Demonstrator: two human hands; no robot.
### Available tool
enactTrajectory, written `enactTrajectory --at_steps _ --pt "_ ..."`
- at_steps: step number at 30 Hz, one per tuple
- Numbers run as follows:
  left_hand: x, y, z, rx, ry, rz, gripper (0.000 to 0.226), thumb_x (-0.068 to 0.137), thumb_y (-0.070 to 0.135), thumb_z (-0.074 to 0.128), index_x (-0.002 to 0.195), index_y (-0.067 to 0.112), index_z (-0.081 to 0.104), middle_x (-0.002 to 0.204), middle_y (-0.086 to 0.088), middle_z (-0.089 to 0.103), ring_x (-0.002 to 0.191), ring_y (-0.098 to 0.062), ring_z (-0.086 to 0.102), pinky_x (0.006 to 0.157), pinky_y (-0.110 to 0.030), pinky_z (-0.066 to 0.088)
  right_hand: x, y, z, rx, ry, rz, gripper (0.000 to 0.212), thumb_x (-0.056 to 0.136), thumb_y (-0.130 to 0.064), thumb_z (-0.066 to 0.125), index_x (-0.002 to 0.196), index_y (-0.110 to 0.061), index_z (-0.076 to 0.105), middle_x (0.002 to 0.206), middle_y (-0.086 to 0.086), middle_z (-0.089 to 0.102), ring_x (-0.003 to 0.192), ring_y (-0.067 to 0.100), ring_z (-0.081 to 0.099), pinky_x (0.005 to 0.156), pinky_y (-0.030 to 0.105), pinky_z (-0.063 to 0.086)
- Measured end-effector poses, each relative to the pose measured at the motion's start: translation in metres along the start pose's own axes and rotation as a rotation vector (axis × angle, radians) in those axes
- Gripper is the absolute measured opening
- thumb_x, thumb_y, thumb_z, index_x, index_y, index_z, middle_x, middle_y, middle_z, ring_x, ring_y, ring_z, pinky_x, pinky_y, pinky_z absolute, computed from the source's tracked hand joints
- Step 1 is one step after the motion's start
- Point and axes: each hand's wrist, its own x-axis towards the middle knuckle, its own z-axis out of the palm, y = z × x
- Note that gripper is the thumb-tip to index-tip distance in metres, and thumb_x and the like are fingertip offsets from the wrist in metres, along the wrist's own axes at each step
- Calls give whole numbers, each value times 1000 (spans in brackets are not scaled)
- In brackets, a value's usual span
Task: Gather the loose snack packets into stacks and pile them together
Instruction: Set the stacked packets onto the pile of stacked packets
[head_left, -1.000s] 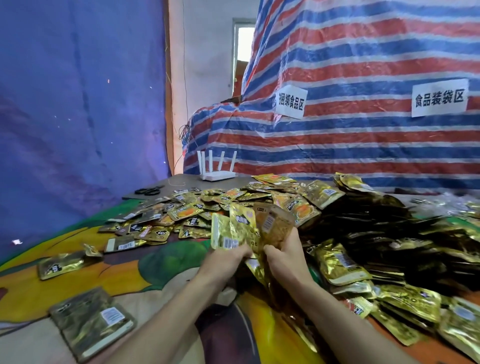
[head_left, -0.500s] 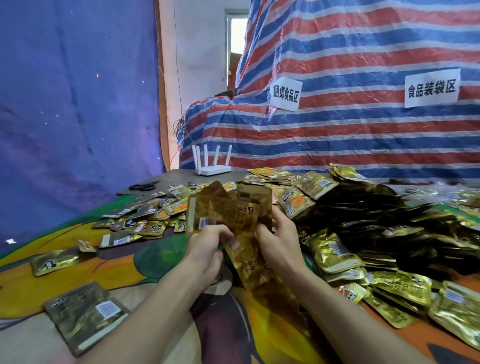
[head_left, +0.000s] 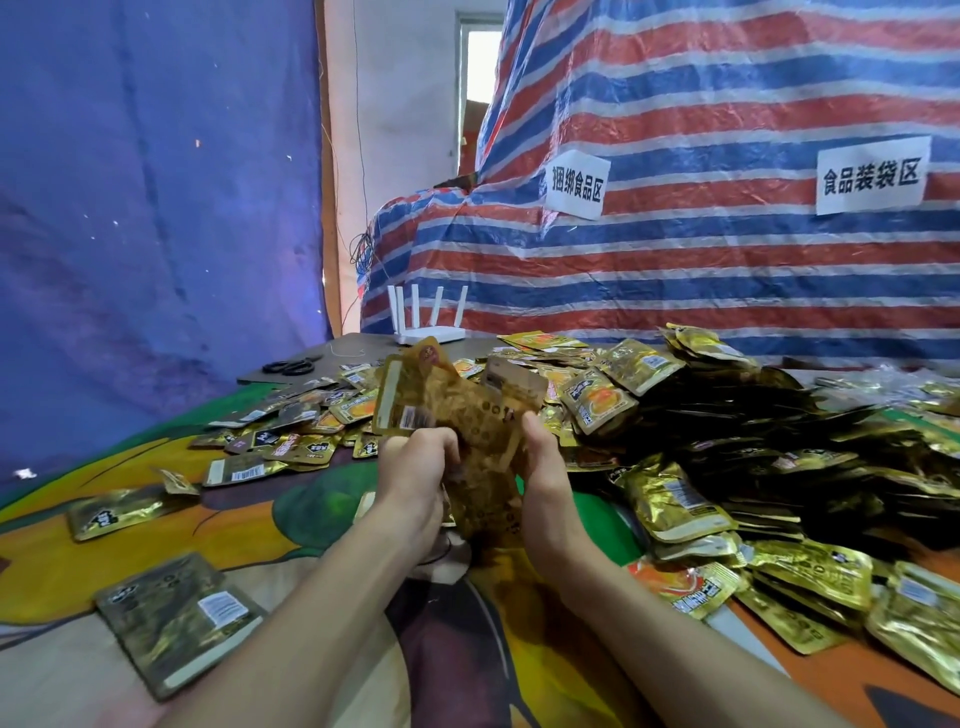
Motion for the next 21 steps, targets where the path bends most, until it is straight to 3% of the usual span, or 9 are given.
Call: enactTrajectory --at_steps 2,4,7,9,10,12,16,19,21 --pt "0 -3 0 43 2 20 30 70 -17 40 79 11 50 61 -3 54 54 -19 52 45 -25 42 -1 1 -1 -135 18 -13 38 93 -53 52 116 -26 65 108 -7 74 104 8 69 91 29 54" --pt "0 -6 0 80 -15 55 34 67 -12 43 83 16 51 69 -4 54 61 -21 53 49 -27 44 -1 2 -3 -237 49 -43 14 96 -30 67 110 -31 63 101 -12 74 98 2 69 89 25 55" --pt "-2 -7 -4 184 -55 114 48 47 5 50 92 20 56 93 -9 62 88 -31 59 66 -37 52 0 3 -9 -214 38 -41 31 89 4 70 110 -19 63 99 -2 73 93 13 72 83 31 59" --pt "-3 -7 -8 323 -78 132 60 44 14 54 103 23 57 111 -12 61 104 -34 58 83 -49 53 0 0 -12 -182 8 -46 37 85 11 70 114 -12 62 97 0 73 89 12 73 76 26 58" --pt "-3 -7 -10 374 -100 119 69 45 16 55 114 23 55 110 -9 62 103 -32 58 82 -49 52 0 -1 -14 -172 -4 -45 42 83 13 70 116 -11 62 98 -1 74 89 10 73 74 23 57" --pt "-5 -8 -10 450 -169 75 83 48 18 55 130 20 47 101 -4 64 97 -27 59 80 -42 50 0 -4 -16 -171 -18 -49 53 72 12 72 117 -13 61 98 -3 73 89 6 72 72 20 56" --pt "-13 -13 -7 736 -295 87 49 61 33 55 109 37 49 104 -3 67 105 -31 59 94 -47 50 0 -8 -20 -260 48 -29 52 55 -12 55 106 -21 58 93 -5 68 82 3 67 69 20 53" --pt "-15 -23 -3 682 -402 189 54 72 29 57 115 57 41 108 1 69 105 -23 65 97 -51 52 2 -9 -22 -230 110 -83 49 58 -11 50 106 -22 54 96 -1 67 83 5 67 75 28 56" --pt "-18 -28 0 617 -492 261 65 77 26 61 128 57 34 115 6 69 111 -15 65 98 -41 53 2 -10 -22 -167 133 -135 50 61 -8 49 110 -19 54 94 0 67 83 8 68 72 28 58"
